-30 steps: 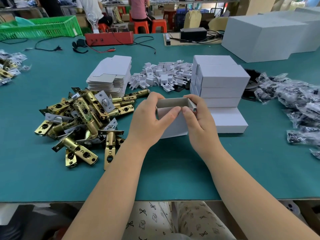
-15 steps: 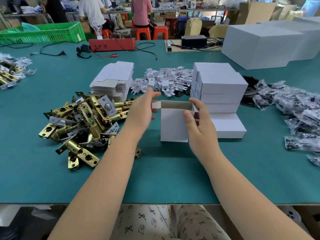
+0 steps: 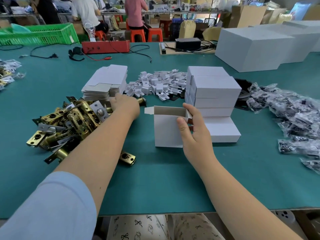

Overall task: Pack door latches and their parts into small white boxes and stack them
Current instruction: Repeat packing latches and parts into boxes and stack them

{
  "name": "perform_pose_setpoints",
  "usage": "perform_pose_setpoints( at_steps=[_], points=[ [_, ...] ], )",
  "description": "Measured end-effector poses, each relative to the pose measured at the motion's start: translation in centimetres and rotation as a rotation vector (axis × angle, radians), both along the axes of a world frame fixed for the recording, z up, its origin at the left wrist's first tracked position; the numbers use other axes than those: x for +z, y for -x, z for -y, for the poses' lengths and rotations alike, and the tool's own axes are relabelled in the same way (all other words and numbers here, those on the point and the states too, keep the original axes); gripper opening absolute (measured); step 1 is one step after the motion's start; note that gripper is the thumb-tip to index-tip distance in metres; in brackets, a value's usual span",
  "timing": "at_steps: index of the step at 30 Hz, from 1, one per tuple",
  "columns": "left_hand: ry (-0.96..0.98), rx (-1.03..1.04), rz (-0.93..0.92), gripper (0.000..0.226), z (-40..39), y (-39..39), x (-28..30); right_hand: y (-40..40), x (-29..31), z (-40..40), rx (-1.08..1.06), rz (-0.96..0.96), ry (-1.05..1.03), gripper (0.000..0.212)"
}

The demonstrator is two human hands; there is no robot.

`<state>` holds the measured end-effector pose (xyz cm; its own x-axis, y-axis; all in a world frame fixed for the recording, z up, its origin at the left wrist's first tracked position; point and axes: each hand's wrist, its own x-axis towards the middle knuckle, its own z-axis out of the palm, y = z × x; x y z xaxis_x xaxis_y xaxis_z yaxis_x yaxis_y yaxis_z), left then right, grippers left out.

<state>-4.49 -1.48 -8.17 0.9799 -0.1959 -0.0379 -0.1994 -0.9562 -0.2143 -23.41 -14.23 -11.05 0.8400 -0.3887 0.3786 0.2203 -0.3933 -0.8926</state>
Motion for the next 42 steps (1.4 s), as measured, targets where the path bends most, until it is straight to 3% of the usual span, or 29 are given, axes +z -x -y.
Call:
perform_pose_setpoints(
  at_steps=[6, 14, 18, 25, 32, 36, 42],
  points=[
    [0.094, 0.109, -0.030, 0.052, 0.5, -0.5, 0.1, 0.0, 0.1, -0.1, -0.003, 0.000, -0.005, 0.036],
    [0.133, 0.138, 0.038, 0.036, 0.7, -0.5, -0.6, 0.1, 0.1, -0.1, 0.000, 0.009, 0.000, 0.037],
    [0.308, 0.017, 0.142, 0.044, 0.8, -0.5, -0.6, 0.0, 0.1, -0.1, -0.009, 0.019, 0.010, 0.041],
    [0.534, -0.262, 0.356, 0.026, -0.4, 1.1, 2.2, 0.0, 0.0, 0.0, -0.017, 0.014, 0.020, 0.040],
    [0.841, -0.614, 0.397, 0.030, -2.0, 6.6, 7.3, -0.1, -0.1, 0.0, -0.018, -0.014, 0.002, 0.045],
    [0.770, -0.779, 0.412, 0.029, -1.9, 10.1, 8.8, -0.2, 0.0, -0.1, -0.025, -0.009, -0.011, 0.049],
    [0.552, -0.785, 0.409, 0.030, -1.5, 11.6, 8.0, 0.0, 0.1, -0.2, -0.028, -0.012, 0.001, 0.054]
  ],
)
